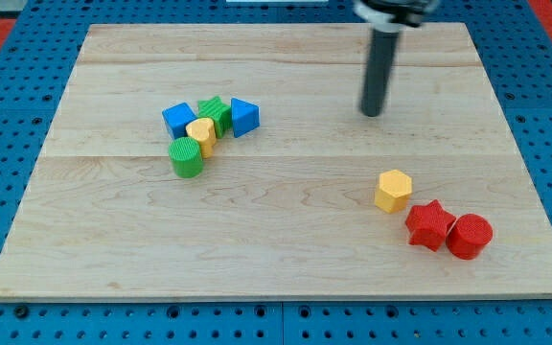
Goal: Push the yellow hexagon into the group of the blocks
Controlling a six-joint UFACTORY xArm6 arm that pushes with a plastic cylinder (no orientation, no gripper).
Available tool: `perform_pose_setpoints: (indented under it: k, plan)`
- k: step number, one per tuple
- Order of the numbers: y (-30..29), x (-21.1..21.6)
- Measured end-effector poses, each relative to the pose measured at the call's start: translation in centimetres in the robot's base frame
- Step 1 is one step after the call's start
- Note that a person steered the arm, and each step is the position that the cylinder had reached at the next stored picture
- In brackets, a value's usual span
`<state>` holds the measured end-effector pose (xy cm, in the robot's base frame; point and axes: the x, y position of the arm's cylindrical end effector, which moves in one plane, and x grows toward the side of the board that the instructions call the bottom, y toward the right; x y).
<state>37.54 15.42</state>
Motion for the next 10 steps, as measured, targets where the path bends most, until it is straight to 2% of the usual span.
perform_pose_setpoints:
  k: [1,2,3,5,6,8,9,10]
  plan:
    - [5.3,4.4]
    - [4.4,9.0]
    - [0.8,9.6]
    - [-0.9,13.0]
    - [-6.1,13.0]
    - [-4.7,16.2]
    - [-11.8,16.1]
    - [-14.2,11.9]
